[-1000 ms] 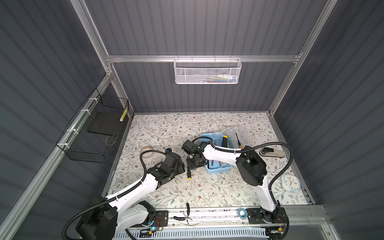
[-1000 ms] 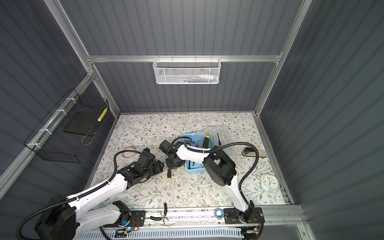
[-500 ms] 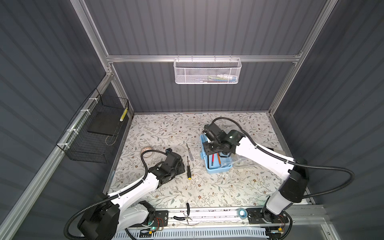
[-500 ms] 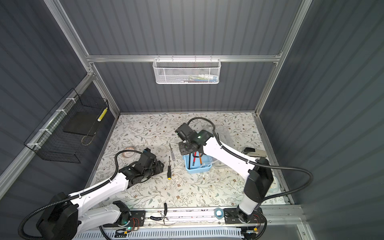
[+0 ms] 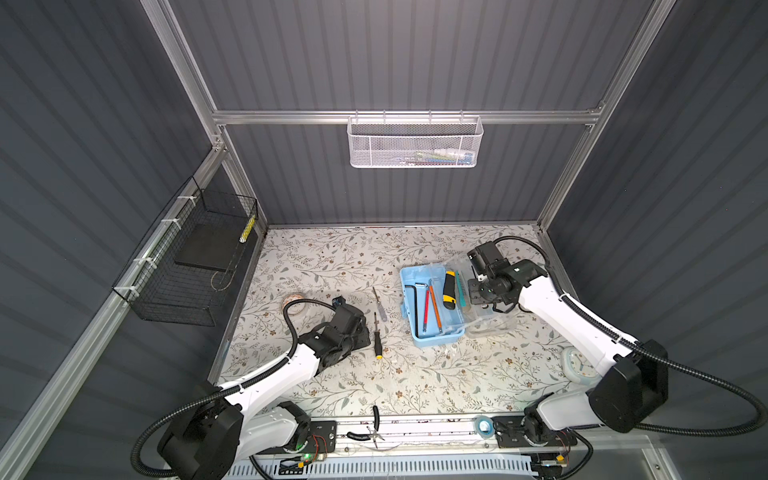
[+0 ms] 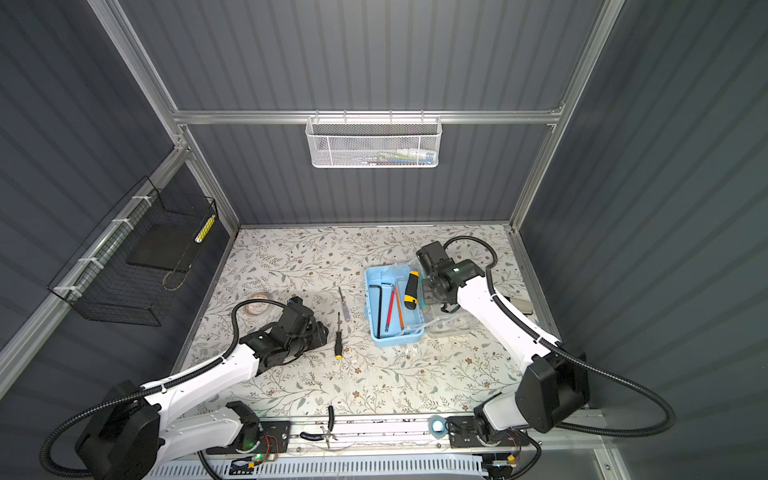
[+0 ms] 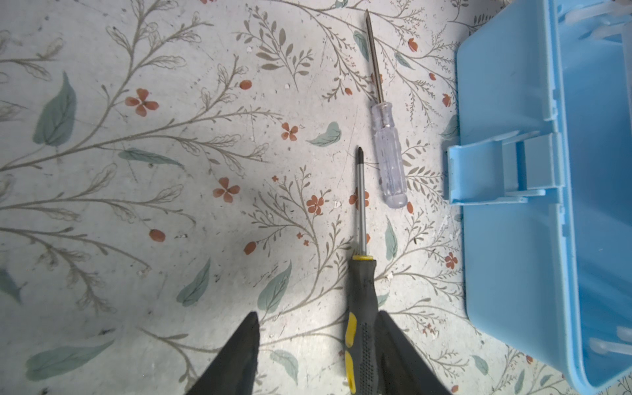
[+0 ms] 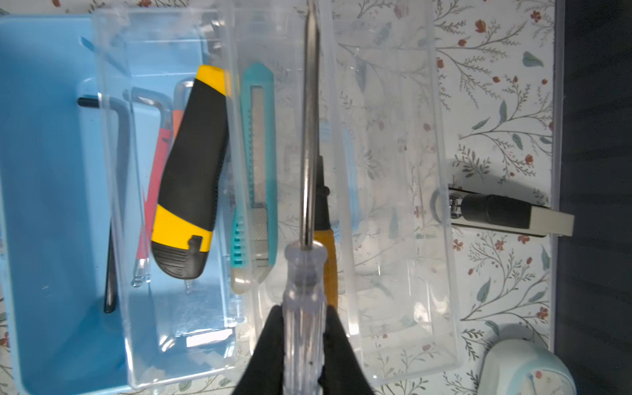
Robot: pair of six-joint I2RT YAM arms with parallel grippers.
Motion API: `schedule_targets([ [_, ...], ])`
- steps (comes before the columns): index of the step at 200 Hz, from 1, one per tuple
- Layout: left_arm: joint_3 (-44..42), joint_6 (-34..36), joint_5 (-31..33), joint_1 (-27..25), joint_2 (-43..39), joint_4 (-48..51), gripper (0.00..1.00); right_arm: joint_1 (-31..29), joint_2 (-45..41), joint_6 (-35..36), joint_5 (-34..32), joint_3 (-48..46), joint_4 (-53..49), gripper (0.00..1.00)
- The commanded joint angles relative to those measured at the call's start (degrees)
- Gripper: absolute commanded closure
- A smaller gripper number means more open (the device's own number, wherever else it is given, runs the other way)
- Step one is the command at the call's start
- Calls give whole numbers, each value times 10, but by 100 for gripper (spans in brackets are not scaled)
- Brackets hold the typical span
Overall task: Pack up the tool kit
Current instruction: 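Carry the clear-handled screwdriver with the right gripper into the box and release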
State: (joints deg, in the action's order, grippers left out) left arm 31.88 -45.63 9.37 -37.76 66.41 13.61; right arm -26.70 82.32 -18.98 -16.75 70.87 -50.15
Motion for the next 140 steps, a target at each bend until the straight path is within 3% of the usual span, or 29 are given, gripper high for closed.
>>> schedule_targets([
  [1,19,12,3,2,1,0,45,4,5,13,-8,-12,15,100],
  [78,23,12,4,1,7,3,45,5,30,17,-9,-24,35,100],
  [140,25,13,5,1,9,3,44,5,30,13,-8,-16,29,81],
])
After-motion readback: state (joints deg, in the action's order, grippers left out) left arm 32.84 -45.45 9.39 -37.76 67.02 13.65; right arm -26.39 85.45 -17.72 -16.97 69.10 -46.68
